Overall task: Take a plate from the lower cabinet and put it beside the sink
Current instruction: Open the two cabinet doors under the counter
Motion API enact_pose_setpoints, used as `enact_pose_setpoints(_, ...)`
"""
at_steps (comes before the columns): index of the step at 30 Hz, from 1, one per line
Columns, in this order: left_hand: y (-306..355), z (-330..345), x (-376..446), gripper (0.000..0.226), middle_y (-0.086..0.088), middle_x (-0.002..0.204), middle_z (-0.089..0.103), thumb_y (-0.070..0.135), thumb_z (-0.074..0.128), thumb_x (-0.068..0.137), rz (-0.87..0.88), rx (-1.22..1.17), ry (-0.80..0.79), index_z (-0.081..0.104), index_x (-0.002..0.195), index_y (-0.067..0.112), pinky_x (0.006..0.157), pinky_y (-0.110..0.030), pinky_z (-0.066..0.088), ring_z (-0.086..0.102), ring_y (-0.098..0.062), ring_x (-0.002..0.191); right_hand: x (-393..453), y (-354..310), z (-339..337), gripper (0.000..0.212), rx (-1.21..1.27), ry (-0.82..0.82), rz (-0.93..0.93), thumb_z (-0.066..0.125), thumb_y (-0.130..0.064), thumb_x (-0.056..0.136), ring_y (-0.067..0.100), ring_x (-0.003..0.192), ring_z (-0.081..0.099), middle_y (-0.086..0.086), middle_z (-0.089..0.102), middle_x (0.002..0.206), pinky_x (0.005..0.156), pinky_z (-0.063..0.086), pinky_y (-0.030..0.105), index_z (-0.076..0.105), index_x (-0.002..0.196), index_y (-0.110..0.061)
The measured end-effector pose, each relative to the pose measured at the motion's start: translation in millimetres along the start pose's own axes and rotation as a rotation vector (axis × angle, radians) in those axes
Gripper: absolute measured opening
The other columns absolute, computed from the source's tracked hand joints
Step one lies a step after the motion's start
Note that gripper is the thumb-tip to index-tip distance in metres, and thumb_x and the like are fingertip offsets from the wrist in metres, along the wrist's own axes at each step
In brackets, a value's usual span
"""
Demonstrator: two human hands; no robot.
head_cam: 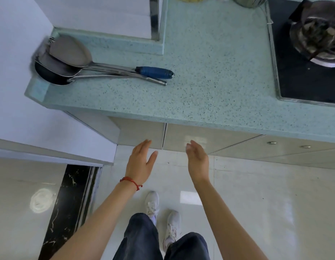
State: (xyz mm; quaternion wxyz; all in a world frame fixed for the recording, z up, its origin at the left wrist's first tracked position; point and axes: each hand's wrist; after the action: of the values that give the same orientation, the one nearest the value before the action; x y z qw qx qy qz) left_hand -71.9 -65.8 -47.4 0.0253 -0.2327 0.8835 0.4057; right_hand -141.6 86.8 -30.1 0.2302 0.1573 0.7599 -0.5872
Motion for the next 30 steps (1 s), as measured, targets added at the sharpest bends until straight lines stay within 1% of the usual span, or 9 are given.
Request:
enact_pose_setpoints(3,5.9,-0.1,20.5,0.036,-0.008,0.13,0.052,0.019,0.048,0.091,-0.201,-0.376,0.051,0.047,0.126,0.008,0.1,-0.026,0.036,0.047,-0.019,0.121,16.4,-4.0,12.4,0.029,0.339,-0.007,0.153,0.051,-0.012,0.091,0.017,0.099,0.063,0.008,0.066,0.109,0.084,0.051,0.028,0.054,0.12,-0.01)
enact_pose_setpoints(5,8.6,-0.6,34.1,0.033,-0.007,0.124,0.056,0.018,0.047,0.092,-0.305,-0.603,0.051,0.049,0.123,0.01,0.1,-0.03,0.04,0.051,-0.02,0.117,24.6,-4.8,21.0,0.026,0.502,-0.043,0.184,0.048,-0.008,0.092,0.018,0.101,0.064,0.007,0.067,0.107,0.083,0.051,0.028,0.055,0.117,-0.011)
enact_pose_setpoints(7,9.7,-1.2,46.4,0.032,-0.009,0.122,0.057,0.018,0.045,0.092,-0.359,-0.751,0.041,0.048,0.123,0.01,0.094,-0.036,0.046,0.054,-0.021,0.112,32.0,-7.1,28.9,0.023,0.612,-0.079,0.19,0.046,-0.007,0.093,0.019,0.105,0.063,0.007,0.066,0.11,0.088,0.05,0.031,0.056,0.112,-0.015)
enact_pose_setpoints(9,10.4,-2.3,57.6,0.031,-0.009,0.119,0.058,0.018,0.045,0.092,-0.407,-0.897,0.037,0.048,0.123,0.011,0.085,-0.032,0.049,0.056,-0.02,0.106,40.8,-11.2,35.4,0.021,0.664,-0.097,0.182,0.045,-0.007,0.094,0.02,0.107,0.062,0.006,0.066,0.111,0.092,0.049,0.033,0.057,0.11,-0.015)
enact_pose_setpoints(11,10.5,-3.0,66.7,0.026,-0.008,0.113,0.06,0.016,0.046,0.092,-0.438,-1.014,0.047,0.051,0.117,0.013,0.082,-0.03,0.05,0.059,-0.02,0.103,48.1,-16.4,40.4,0.017,0.713,-0.103,0.182,0.045,-0.006,0.094,0.022,0.107,0.062,0.007,0.066,0.108,0.093,0.048,0.034,0.057,0.104,-0.013)
enact_pose_setpoints(14,12.4,-3.2,75.3,0.01,-0.008,0.104,0.064,0.012,0.049,0.09,-0.462,-1.131,0.078,0.057,0.096,0.015,0.08,-0.031,0.052,0.063,-0.022,0.098,54.1,-24.2,45.6,0.016,0.731,-0.134,0.172,0.045,-0.003,0.093,0.026,0.107,0.061,0.008,0.065,0.1,0.095,0.047,0.036,0.057,0.086,-0.01)
enact_pose_setpoints(18,17.5,-4.3,79.4,0.017,-0.004,0.092,0.068,0.005,0.052,0.088,-0.457,-1.252,0.079,0.06,0.078,0.017,0.079,-0.031,0.053,0.065,-0.023,0.097,55.5,-27.7,48.9,0.022,0.761,-0.171,0.178,0.042,-0.001,0.094,0.022,0.104,0.062,0.006,0.066,0.097,0.096,0.047,0.035,0.059,0.083,-0.011)
enact_pose_setpoints(27,16.7,-2.2,81.7,0.016,-0.002,0.106,0.064,0.003,0.051,0.086,-0.429,-1.421,-0.052,0.061,0.092,0.014,0.089,-0.031,0.049,0.062,-0.014,0.104,56.3,-29.9,52.3,0.022,0.946,-0.205,0.239,0.039,0.006,0.092,0.022,0.103,0.061,0.009,0.064,0.102,0.092,0.048,0.033,0.056,0.091,-0.008)
enact_pose_setpoints(30,15.5,-1.8,82.6,0.016,0.002,0.092,0.072,0.002,0.052,0.086,-0.434,-1.449,-0.041,0.06,0.082,0.015,0.082,-0.027,0.053,0.065,-0.014,0.098,51.7,-27.7,50.4,0.022,0.937,-0.2,0.235,0.039,0.009,0.09,0.023,0.1,0.063,0.012,0.064,0.099,0.091,0.048,0.034,0.055,0.089,-0.007)
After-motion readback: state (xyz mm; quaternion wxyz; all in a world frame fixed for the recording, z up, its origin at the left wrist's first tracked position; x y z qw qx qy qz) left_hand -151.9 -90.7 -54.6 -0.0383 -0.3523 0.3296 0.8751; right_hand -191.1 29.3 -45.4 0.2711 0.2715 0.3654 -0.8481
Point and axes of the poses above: each hand's wrist, its own x-axis towards the middle knuckle, its own z-axis out of the palm, y = z × x
